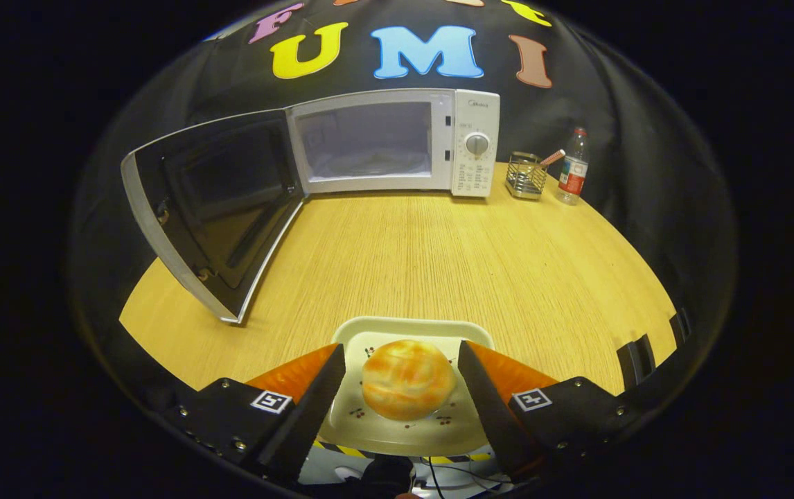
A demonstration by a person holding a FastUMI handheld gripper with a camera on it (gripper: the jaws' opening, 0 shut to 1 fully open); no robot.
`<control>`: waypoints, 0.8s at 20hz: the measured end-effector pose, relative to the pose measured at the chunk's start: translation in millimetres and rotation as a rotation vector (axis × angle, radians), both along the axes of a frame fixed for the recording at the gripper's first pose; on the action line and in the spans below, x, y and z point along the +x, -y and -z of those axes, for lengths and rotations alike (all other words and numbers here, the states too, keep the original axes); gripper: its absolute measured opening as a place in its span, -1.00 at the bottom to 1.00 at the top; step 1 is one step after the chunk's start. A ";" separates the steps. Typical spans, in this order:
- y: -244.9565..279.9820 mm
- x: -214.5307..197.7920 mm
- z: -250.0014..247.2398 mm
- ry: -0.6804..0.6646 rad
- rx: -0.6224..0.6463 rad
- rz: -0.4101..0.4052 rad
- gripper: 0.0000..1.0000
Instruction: Open the microwave, put the food inside, and close the microwave door.
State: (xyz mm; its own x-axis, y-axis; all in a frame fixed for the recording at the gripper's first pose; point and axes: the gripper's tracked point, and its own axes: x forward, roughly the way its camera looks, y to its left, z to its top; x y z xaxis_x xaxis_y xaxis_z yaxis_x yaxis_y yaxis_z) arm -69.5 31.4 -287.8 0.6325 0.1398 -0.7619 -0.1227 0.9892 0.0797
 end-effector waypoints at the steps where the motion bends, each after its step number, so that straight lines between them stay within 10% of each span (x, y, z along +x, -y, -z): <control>1: 0.6 -0.8 4.8 -0.019 0.002 0.002 0.99; 16: -4.5 3.3 5.2 -0.056 0.071 0.018 0.52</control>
State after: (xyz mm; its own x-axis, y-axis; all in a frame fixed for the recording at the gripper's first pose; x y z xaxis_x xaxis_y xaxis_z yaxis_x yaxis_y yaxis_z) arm -66.2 35.9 -293.1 0.5920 0.1841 -0.7846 -0.0984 0.9828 0.1563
